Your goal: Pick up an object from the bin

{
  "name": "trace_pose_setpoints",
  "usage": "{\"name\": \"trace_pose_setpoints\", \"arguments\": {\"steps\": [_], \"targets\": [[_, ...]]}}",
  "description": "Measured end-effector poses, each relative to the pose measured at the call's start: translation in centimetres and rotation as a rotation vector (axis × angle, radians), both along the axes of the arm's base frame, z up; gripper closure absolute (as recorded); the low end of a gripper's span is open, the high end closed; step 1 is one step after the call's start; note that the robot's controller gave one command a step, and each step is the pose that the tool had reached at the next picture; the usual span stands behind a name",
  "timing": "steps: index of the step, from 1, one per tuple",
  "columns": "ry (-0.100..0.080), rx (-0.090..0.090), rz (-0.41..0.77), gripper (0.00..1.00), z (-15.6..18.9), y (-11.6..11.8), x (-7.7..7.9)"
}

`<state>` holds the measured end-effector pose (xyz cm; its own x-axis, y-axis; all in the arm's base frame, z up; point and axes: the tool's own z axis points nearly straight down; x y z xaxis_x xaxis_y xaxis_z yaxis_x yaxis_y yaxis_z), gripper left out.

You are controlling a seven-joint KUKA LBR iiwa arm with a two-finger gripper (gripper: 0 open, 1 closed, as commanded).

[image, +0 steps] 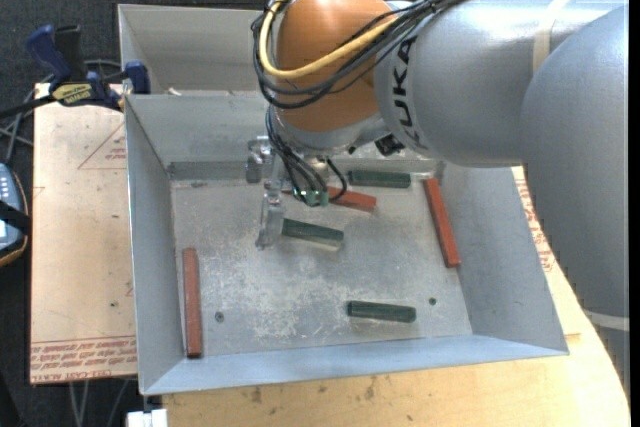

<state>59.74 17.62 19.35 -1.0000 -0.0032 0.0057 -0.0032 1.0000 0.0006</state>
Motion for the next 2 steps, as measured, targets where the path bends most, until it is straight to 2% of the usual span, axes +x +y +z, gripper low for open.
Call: {"name": "trace_pose_setpoints", "arguments": {"steps": [1, 2], "targets": [[-0.007, 0.001, -0.002, 0.00, 0.4, -0.1, 0.2], [-0.009, 0.001, 0.100, 1.00, -11.0, -6.4, 2.6]]}}
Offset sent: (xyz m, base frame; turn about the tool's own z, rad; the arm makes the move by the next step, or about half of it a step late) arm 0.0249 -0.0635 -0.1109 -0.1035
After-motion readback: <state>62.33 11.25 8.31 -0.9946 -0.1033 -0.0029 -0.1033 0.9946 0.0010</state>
